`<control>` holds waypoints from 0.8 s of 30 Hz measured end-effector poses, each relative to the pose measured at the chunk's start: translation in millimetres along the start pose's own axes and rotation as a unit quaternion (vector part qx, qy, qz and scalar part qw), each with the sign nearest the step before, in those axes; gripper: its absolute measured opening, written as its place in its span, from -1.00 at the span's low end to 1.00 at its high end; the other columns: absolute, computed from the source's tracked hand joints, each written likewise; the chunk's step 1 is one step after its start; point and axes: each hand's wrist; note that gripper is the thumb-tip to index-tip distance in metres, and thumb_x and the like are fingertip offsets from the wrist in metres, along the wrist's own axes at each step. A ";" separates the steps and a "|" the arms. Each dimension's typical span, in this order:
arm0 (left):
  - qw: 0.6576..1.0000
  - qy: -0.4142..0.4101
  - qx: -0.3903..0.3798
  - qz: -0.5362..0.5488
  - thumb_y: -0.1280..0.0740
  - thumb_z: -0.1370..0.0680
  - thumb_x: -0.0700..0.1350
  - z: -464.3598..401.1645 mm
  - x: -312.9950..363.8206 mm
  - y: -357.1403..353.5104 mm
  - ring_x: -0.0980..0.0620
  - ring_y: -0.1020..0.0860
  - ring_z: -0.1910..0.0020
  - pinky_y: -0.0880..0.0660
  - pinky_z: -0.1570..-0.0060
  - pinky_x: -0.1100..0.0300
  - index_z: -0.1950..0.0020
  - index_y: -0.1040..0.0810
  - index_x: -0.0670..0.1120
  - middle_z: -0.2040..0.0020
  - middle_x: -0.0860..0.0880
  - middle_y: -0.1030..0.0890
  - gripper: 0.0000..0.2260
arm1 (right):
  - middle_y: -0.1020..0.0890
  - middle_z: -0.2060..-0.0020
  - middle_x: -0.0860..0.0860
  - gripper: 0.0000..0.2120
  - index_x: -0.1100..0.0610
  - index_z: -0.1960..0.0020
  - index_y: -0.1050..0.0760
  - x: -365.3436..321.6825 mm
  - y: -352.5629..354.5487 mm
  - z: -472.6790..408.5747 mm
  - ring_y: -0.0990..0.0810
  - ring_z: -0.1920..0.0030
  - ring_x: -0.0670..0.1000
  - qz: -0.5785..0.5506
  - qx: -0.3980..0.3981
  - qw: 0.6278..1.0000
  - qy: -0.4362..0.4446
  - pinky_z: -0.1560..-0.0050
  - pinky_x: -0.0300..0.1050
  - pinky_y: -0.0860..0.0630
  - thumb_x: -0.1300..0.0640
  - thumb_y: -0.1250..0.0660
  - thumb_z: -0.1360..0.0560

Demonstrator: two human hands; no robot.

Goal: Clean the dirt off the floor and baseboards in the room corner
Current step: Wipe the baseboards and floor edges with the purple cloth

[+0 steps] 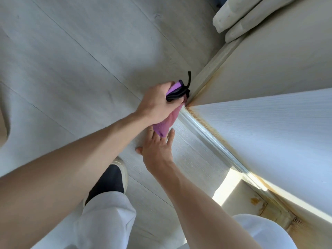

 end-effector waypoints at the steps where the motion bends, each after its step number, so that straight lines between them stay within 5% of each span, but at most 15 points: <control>1: 0.999 0.009 0.010 0.034 -0.43 -0.49 0.03 8.6 -0.7 -0.7 0.02 -0.66 0.11 -0.56 0.07 0.07 -0.01 -0.63 -0.10 0.12 0.02 -0.70 -0.77 | -0.21 -0.59 0.19 -0.10 0.27 -0.61 0.38 -0.9 3.3 0.8 0.02 -0.64 0.31 -0.004 -0.013 1.000 0.001 -0.53 0.38 0.33 -0.22 -0.11 -0.68; 5: 0.998 0.004 -0.001 0.065 -0.47 -0.48 -0.03 -0.7 15.1 -6.8 0.01 -0.65 0.18 -0.56 0.14 0.07 0.07 -0.63 -0.10 0.21 0.00 -0.68 -0.84 | -0.19 -0.58 0.19 -0.07 0.30 -0.59 0.40 1.8 4.1 2.2 -0.10 -0.61 0.27 -0.029 0.002 1.000 0.003 -0.57 0.38 0.20 -0.21 -0.14 -0.68; 10: 0.998 0.025 -0.036 0.055 -0.48 -0.49 -0.06 -12.9 13.9 -6.9 -0.02 -0.67 0.17 -0.58 0.13 -0.01 0.07 -0.61 -0.10 0.20 -0.03 -0.69 -0.86 | -0.02 -0.62 0.21 0.01 0.29 -0.38 0.64 2.8 1.4 0.5 0.10 -0.64 0.30 -0.024 0.026 0.999 -0.001 -0.57 0.37 0.21 -0.23 -0.14 -0.67; 17: 0.999 -0.037 -0.009 -0.007 -0.41 -0.51 -0.01 -64.2 38.8 -23.4 -0.06 -0.61 0.11 -0.39 0.22 0.09 0.07 -0.52 -0.03 0.18 0.06 -0.60 -0.87 | 0.48 -0.53 0.30 0.07 0.32 -0.46 0.62 1.2 -2.7 -0.3 0.42 -0.56 0.35 -0.035 0.051 0.998 -0.005 -0.58 0.34 0.25 -0.21 -0.20 -0.65; 20: 0.997 -0.040 -0.036 -0.061 -0.37 -0.54 0.00 -98.7 59.5 -26.3 -0.07 -0.60 -0.04 -0.32 0.16 0.18 -0.03 -0.52 0.01 0.08 0.09 -0.55 -0.88 | 0.52 -0.51 0.31 0.09 0.33 -0.48 0.61 0.4 -5.9 0.2 0.46 -0.53 0.35 -0.027 0.070 0.997 -0.008 -0.58 0.33 0.23 -0.23 -0.19 -0.64; 24: 0.998 -0.051 -0.033 -0.017 -0.43 -0.52 0.00 -58.2 32.5 -18.5 -0.05 -0.60 0.11 -0.34 0.22 0.13 -0.02 -0.57 -0.07 0.17 0.07 -0.59 -0.82 | 0.58 -0.45 0.29 0.09 0.33 -0.48 0.61 1.4 -6.3 -1.5 0.45 -0.54 0.35 -0.033 0.061 0.998 -0.004 -0.56 0.34 0.27 -0.23 -0.20 -0.64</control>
Point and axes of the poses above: each hand's wrist, its own z-axis away from the middle knuckle, its own y-axis out of the back of the hand, x = y × z
